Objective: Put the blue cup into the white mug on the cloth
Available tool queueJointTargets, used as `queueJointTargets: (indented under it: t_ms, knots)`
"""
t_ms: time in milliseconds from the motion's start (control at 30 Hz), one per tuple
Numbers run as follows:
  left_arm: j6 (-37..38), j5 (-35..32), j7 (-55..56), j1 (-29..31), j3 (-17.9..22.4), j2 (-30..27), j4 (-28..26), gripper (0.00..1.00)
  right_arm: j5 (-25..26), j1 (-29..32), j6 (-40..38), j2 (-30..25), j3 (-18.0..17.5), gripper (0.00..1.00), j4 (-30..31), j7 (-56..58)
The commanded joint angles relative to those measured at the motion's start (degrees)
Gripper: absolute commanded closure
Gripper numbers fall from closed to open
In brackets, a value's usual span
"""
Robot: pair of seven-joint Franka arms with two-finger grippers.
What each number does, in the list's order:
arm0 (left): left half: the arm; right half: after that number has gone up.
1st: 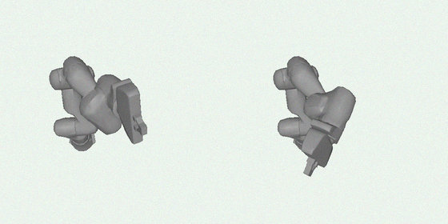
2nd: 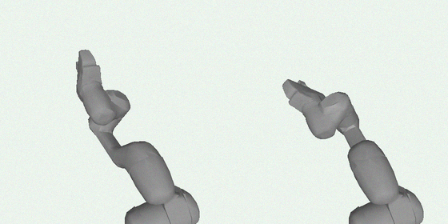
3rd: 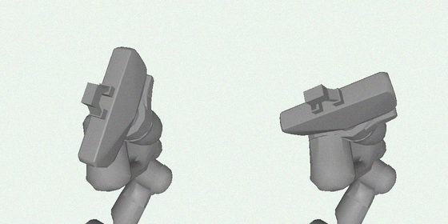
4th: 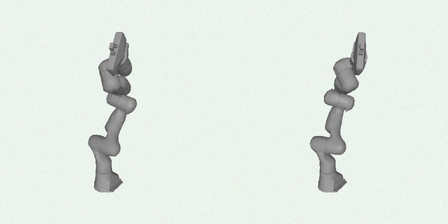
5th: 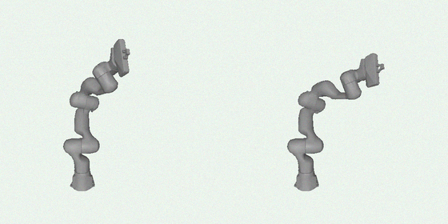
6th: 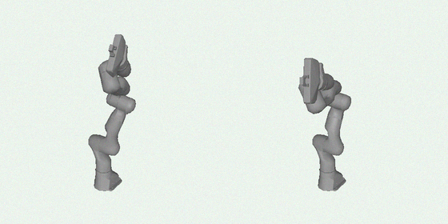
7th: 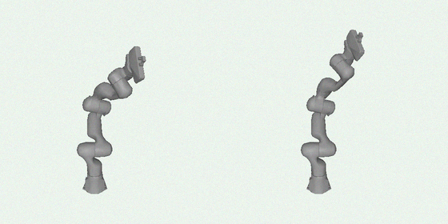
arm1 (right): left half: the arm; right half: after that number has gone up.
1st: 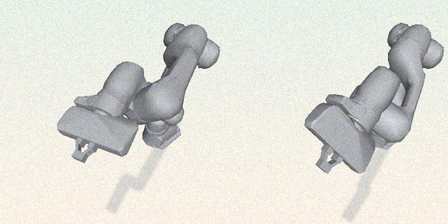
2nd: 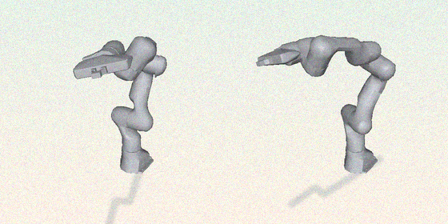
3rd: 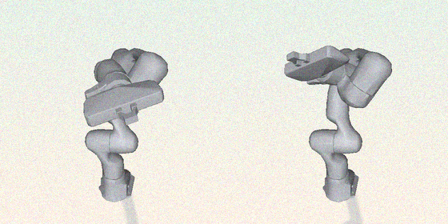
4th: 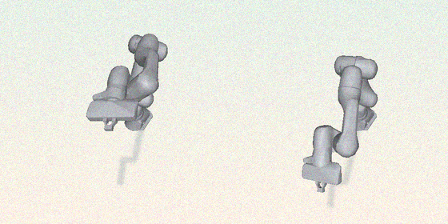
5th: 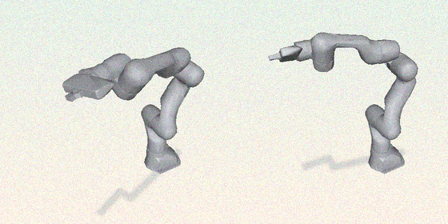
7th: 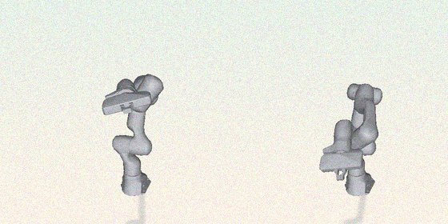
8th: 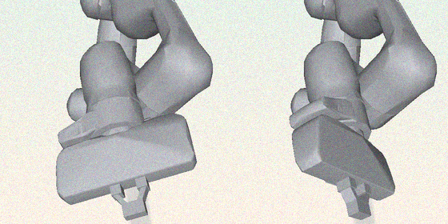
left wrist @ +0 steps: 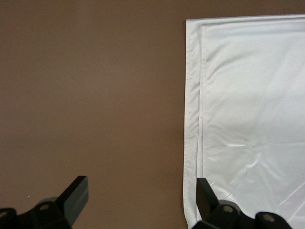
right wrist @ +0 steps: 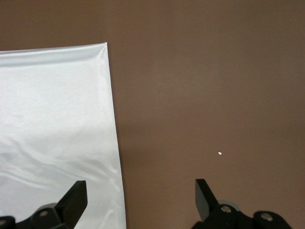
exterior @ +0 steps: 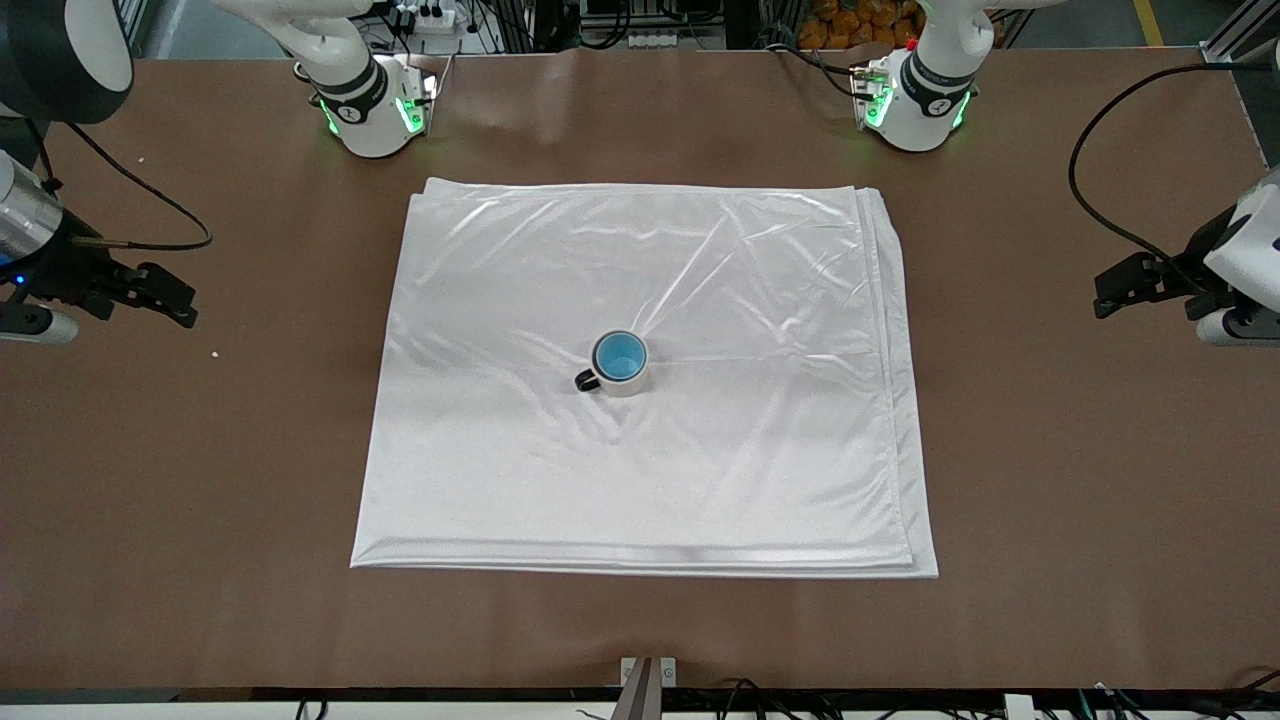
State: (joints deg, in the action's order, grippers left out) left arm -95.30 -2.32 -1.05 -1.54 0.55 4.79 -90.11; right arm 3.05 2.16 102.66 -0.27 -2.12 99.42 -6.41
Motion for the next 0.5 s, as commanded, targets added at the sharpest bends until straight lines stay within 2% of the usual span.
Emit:
queueJointTargets:
  t_ms: [0, 467]
  knots:
    - [1.17, 1.35, -1.41, -0.22, 0.42, 0.4, 0.82, 0.0, -0.94, -0.4, -0.79, 0.62, 0.36, 0.0, -1.42, -0.45]
    - [1.52, 2.85, -1.32, -0.04, 0.5, 0.31, 0.73, 0.0, -1.29, -0.23, -1.06, 0.62, 0.36, 0.0, -1.34, -0.27]
